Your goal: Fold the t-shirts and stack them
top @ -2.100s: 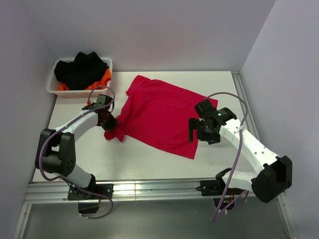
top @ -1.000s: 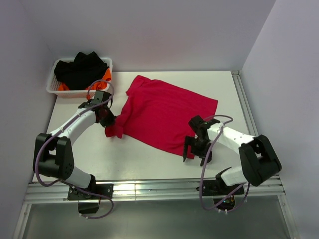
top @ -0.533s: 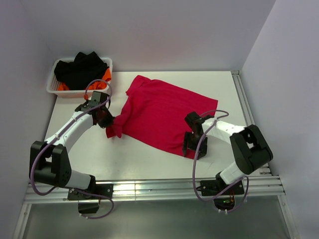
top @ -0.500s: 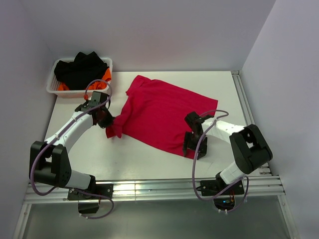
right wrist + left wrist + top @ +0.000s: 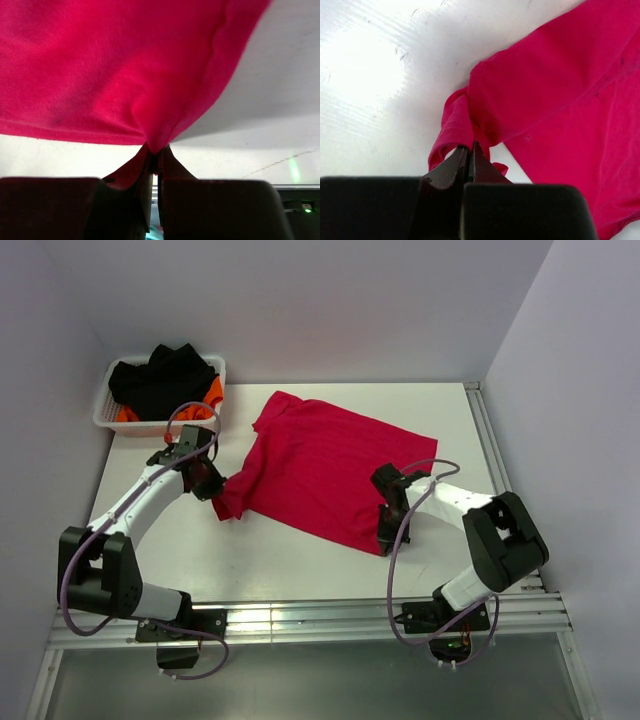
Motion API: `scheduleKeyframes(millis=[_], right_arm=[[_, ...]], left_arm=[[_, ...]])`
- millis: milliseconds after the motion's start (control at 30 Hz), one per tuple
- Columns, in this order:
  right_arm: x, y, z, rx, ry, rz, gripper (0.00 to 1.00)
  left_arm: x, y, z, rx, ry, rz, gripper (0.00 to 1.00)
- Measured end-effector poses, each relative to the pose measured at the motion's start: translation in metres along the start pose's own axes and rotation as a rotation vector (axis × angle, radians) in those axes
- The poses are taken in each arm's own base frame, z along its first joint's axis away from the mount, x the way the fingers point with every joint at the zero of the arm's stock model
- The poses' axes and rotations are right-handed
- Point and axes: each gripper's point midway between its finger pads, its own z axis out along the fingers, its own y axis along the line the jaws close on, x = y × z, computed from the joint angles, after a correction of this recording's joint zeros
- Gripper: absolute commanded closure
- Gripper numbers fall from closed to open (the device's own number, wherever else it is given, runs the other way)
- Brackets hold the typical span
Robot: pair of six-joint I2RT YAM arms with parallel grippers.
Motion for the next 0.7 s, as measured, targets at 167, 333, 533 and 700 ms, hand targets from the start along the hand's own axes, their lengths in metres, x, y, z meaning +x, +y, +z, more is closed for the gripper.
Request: scheduleKeyframes(millis=[167, 333, 533, 700], right_arm=[[-0.02, 0.008, -0.035, 0.006, -0.088, -0.018, 1.0], [-0.076, 0.06, -0.162, -0.187, -0.4, -0.05, 1.0], [-0.074, 0.072, -0.289, -0.376, -0.644, -0.071, 1.0], [-0.048, 0.052, -0.347, -0.447, -0.759, -0.07, 1.0]], left_arm=[[-0.016, -0.004, -0.029, 0.003, -0.037, 0.014, 1.0], [-0.074, -0.038, -0.116, 0.153, -0.233, 0.013, 1.0], [-0.109, -0.048, -0.217, 0.292, -0.417, 0.011, 1.0], [-0.123, -0.048, -0.285, 0.363, -0.508, 0.017, 1.0]])
